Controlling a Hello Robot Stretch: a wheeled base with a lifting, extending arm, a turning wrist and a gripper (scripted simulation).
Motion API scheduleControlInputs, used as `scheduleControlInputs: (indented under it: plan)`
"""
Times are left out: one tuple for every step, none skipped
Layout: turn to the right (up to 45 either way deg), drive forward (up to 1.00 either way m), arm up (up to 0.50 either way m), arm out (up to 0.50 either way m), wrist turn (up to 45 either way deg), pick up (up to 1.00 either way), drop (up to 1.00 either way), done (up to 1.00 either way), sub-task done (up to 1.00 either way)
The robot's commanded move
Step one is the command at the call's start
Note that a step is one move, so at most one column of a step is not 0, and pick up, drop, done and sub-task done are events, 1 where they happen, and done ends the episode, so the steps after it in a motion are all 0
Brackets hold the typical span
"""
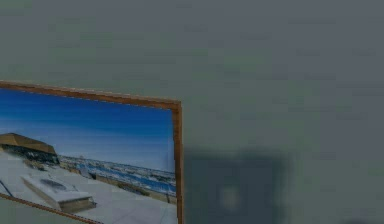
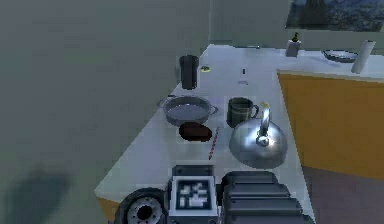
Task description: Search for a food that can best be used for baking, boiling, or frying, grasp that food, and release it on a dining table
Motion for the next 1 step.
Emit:
scheduleControlInputs:
  plan:
    - [0.0, 0.00, 0.00, 0.28, 0.0, 0.00, 0.00, 0.00, 0.00]
